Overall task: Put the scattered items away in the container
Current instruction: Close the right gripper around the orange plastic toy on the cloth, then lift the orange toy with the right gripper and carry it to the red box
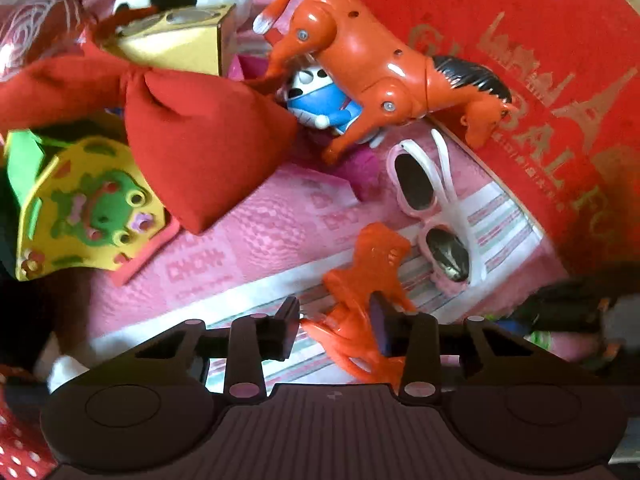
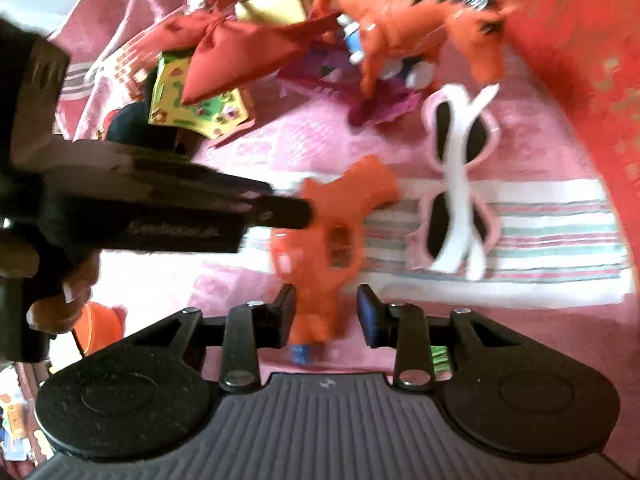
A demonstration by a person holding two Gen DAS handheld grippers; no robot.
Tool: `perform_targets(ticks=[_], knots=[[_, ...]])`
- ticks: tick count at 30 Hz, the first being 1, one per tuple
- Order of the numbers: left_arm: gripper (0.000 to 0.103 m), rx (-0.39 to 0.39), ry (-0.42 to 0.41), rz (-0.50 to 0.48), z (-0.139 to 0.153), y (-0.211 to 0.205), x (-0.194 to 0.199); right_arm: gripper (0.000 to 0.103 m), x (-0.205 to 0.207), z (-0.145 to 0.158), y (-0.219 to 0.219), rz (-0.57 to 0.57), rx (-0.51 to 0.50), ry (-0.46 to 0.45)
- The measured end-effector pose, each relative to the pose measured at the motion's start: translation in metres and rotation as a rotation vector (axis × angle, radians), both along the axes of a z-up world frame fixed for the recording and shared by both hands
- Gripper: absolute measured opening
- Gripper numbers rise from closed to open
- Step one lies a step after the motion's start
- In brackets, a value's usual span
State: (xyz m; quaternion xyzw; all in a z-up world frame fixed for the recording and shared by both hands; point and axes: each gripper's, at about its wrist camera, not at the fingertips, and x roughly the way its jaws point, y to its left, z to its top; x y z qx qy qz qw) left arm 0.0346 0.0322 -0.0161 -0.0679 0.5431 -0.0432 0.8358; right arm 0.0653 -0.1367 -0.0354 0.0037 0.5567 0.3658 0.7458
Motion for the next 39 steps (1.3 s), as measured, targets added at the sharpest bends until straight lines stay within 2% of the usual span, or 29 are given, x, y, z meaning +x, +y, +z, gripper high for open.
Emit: perform_targets(ticks=[4,6,7,8,10,14,22,24,26,28,29,31,33,35,37,39], knots=[[0.037,0.005,0.001,-0.019,0.001,0.001,-0.002,0.034,0.011,0.002,-0.005,-0.038,-0.039,-0.013],[0.037,0.036,-0.008,-0.01,0.004,-0.003,-0.005,0.024,0.019,0.0,-0.003,-0.065,-0.052,-0.011],[0.038,0.057,-0.017,-0.018,0.007,-0.005,-0.009,0.023,0.023,0.0,-0.002,-0.08,-0.053,-0.011],[0.045,0.073,-0.025,-0.035,0.01,-0.008,-0.013,0.021,0.027,0.0,-0.001,-0.093,-0.052,-0.015],[0.051,0.09,-0.032,-0.065,0.017,-0.015,-0.023,0.021,0.033,-0.001,0.003,-0.099,-0.046,-0.002],[0.079,0.08,-0.027,-0.102,0.019,-0.026,-0.034,0.021,0.035,0.0,0.011,-0.066,-0.024,0.019],[0.079,0.048,0.008,-0.108,0.004,-0.05,-0.042,0.023,0.046,-0.008,0.015,-0.066,0.003,0.126],[0.08,0.09,-0.003,-0.104,-0.002,-0.056,-0.041,0.024,0.047,-0.012,0.016,-0.076,0.025,0.169],[0.078,0.118,-0.017,-0.099,-0.005,-0.054,-0.042,0.023,0.048,-0.011,0.017,-0.079,0.028,0.2],[0.076,0.101,-0.019,-0.083,-0.008,-0.046,-0.044,0.023,0.048,-0.009,0.016,-0.078,0.05,0.209],[0.072,0.094,-0.014,-0.075,-0.01,-0.041,-0.044,0.023,0.048,-0.008,0.016,-0.081,0.068,0.227],[0.066,0.036,0.007,-0.044,-0.015,-0.03,-0.044,0.023,0.048,-0.003,0.016,-0.08,0.093,0.257],[0.061,0.011,-0.004,-0.027,-0.017,-0.022,-0.046,0.023,0.043,0.004,0.021,-0.051,0.101,0.244],[0.045,0.033,-0.019,-0.028,-0.017,-0.02,-0.047,0.023,0.037,0.01,0.029,-0.018,0.112,0.245],[0.037,0.04,-0.025,-0.027,-0.017,-0.018,-0.048,0.023,0.032,0.015,0.037,0.014,0.091,0.207],[0.034,0.032,-0.027,-0.03,-0.017,-0.015,-0.049,0.027,0.03,0.017,0.045,0.029,0.057,0.149]])
